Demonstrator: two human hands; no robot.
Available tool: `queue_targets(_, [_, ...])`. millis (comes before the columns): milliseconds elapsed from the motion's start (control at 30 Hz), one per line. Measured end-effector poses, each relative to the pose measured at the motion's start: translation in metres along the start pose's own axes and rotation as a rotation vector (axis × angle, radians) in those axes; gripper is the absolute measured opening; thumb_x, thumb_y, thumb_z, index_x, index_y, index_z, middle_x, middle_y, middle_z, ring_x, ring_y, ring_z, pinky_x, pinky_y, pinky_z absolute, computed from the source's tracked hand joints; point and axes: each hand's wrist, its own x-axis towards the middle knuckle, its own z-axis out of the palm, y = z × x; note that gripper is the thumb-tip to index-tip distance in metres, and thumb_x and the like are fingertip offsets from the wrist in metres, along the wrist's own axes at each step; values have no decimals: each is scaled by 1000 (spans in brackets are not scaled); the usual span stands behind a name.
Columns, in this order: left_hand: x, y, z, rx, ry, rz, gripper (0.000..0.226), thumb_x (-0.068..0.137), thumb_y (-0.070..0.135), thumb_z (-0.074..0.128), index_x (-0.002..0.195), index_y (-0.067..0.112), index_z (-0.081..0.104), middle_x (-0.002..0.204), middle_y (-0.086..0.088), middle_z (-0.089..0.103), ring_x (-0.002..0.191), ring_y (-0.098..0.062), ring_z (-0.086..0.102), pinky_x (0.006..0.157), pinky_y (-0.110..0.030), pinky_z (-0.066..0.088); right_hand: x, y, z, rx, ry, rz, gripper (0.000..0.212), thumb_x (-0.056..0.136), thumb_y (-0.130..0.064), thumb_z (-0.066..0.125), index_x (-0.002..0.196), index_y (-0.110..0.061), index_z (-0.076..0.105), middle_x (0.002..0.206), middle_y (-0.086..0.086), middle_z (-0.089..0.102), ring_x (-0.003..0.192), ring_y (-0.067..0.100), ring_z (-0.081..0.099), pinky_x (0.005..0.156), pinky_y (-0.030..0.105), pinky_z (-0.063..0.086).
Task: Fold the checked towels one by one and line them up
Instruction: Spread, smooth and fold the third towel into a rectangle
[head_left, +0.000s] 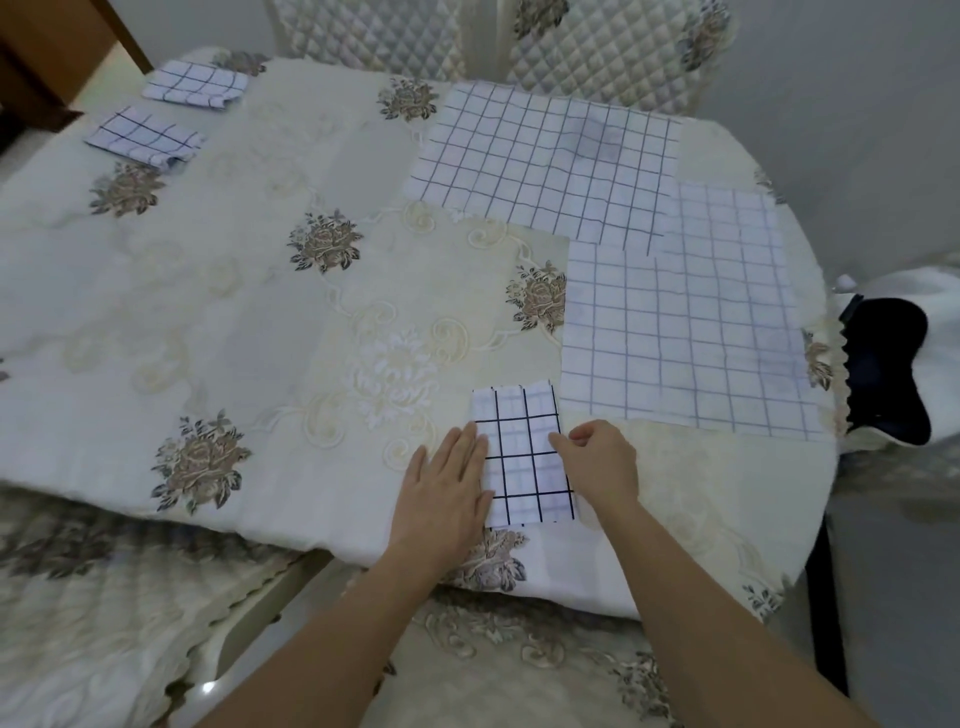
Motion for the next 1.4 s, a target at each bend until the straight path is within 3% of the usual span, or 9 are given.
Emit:
queue_targets(333, [2, -2, -2, 4, -42, 2, 74, 93, 51, 0, 159, 19, 9, 165, 1, -6, 154, -19, 5, 122, -47, 14, 4, -13, -2, 64, -123, 53, 35, 80, -24, 79, 63, -18, 49, 59, -3, 50, 57, 15, 46, 56, 26, 37])
queue_targets(500, [1, -3, 1, -43, -9, -28, 70, 96, 51, 15, 157, 18, 26, 165, 0, 11, 151, -19, 21, 119, -47, 26, 2, -13, -8, 138, -208, 6, 38, 86, -19, 73, 64, -18, 42, 58, -4, 40, 56, 15, 37, 58, 28, 34])
queue_targets(600, [0, -2, 0, -142, 12, -29, 70, 99, 52, 20, 160, 18, 9, 166, 3, 1, 153, -15, 11, 123, -42, 14, 1, -11, -6, 221, -233, -28, 32, 90, -20, 70, 70, -12, 46, 64, 0, 43, 60, 17, 39, 64, 30, 35])
queue_targets(700, [0, -2, -8, -387, 33, -101, 73, 103, 49, 31, 159, 19, -3, 166, 6, -2, 152, -11, 3, 124, -32, 5, -2, -10, -5, 331, -243, -37, 22, 92, -21, 67, 86, -2, 60, 83, 9, 63, 78, 25, 59, 73, 34, 45])
queue_targets(833, [2, -4, -32, -849, 74, -316, 60, 105, 38, 41, 156, 14, 24, 160, 0, 29, 146, -16, 26, 119, -30, 22, -16, -17, -16, 561, -350, 76, 15, 95, -17, 64, 101, -5, 69, 99, 12, 76, 92, 31, 73, 86, 51, 59])
queue_targets(967, [4, -1, -62, -1170, -34, -540, 40, 106, 41, 34, 125, 16, 60, 123, -4, 66, 110, -19, 61, 99, -40, 49, -37, -32, -34, 752, -416, 105, 21, 96, -13, 61, 114, -2, 66, 107, 13, 75, 98, 32, 73, 90, 54, 56])
queue_targets(1100, [-6, 10, -97, -1664, -144, -652, 52, 107, 47, 29, 105, 13, 68, 101, -8, 73, 92, -26, 70, 80, -39, 58, -60, -46, -47, 843, -437, 107, 23, 97, -13, 60, 117, -4, 65, 111, 12, 74, 102, 32, 72, 93, 56, 54])
queue_targets(1267, [-23, 19, -115, -1508, 33, -430, 39, 107, 45, 32, 103, 29, 67, 104, 6, 72, 97, -16, 70, 85, -38, 58, -87, -53, -57, 847, -425, 79, 25, 97, -13, 61, 119, -2, 64, 111, 13, 74, 103, 32, 71, 95, 58, 53])
queue_targets(1400, [-28, 19, -109, -1320, 214, -342, 40, 107, 34, 37, 100, 2, 61, 99, -15, 67, 94, -32, 63, 82, -42, 53, -107, -54, -58, 851, -405, 53, 25, 98, -19, 61, 117, -4, 65, 111, 12, 74, 103, 31, 71, 95, 58, 53])
